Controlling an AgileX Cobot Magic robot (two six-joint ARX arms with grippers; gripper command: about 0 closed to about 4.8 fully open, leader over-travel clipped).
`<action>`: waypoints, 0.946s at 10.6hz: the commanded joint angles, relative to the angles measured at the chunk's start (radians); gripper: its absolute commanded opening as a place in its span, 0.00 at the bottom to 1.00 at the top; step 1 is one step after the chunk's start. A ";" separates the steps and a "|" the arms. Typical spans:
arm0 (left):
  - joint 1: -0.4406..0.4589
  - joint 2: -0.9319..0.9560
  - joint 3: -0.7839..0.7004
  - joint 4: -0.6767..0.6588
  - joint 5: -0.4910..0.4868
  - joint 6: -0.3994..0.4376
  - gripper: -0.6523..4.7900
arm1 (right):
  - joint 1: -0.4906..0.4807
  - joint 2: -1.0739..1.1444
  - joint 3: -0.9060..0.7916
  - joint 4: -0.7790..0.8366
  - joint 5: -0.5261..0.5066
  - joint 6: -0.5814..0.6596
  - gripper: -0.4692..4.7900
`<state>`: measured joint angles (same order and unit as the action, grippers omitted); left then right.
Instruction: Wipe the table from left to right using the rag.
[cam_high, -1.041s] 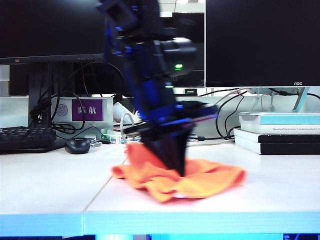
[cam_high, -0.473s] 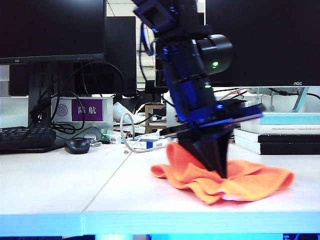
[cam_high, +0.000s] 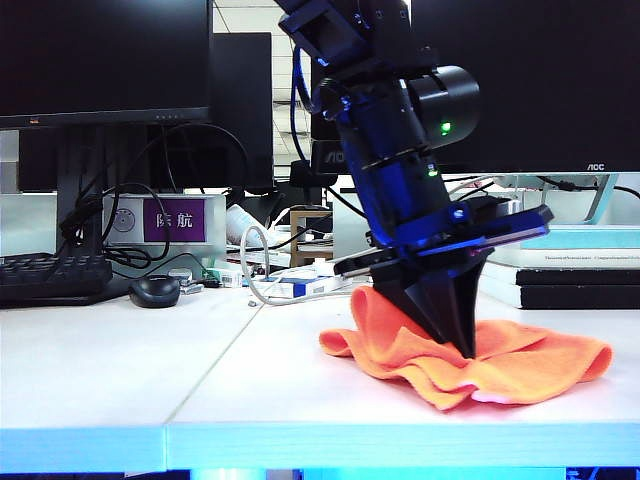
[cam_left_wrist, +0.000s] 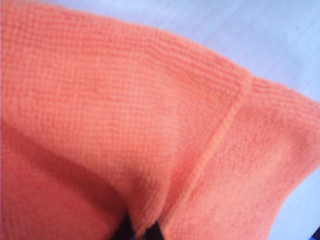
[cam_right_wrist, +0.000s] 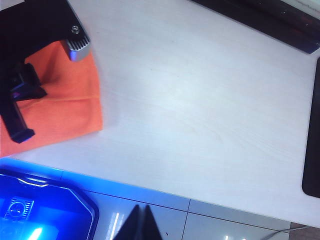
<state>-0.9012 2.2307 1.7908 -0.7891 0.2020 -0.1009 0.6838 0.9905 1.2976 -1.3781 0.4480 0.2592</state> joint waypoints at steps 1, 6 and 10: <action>-0.015 0.039 -0.008 0.021 0.004 -0.013 0.11 | 0.001 -0.004 0.004 0.006 0.004 0.007 0.09; -0.034 0.056 -0.008 0.063 0.021 -0.040 0.11 | 0.001 -0.005 0.004 0.006 0.003 0.007 0.09; -0.066 0.072 -0.008 0.108 0.027 -0.072 0.11 | 0.001 -0.005 0.004 0.006 0.003 0.022 0.09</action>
<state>-0.9535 2.2677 1.8008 -0.6460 0.2317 -0.1619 0.6842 0.9890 1.2976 -1.3781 0.4480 0.2695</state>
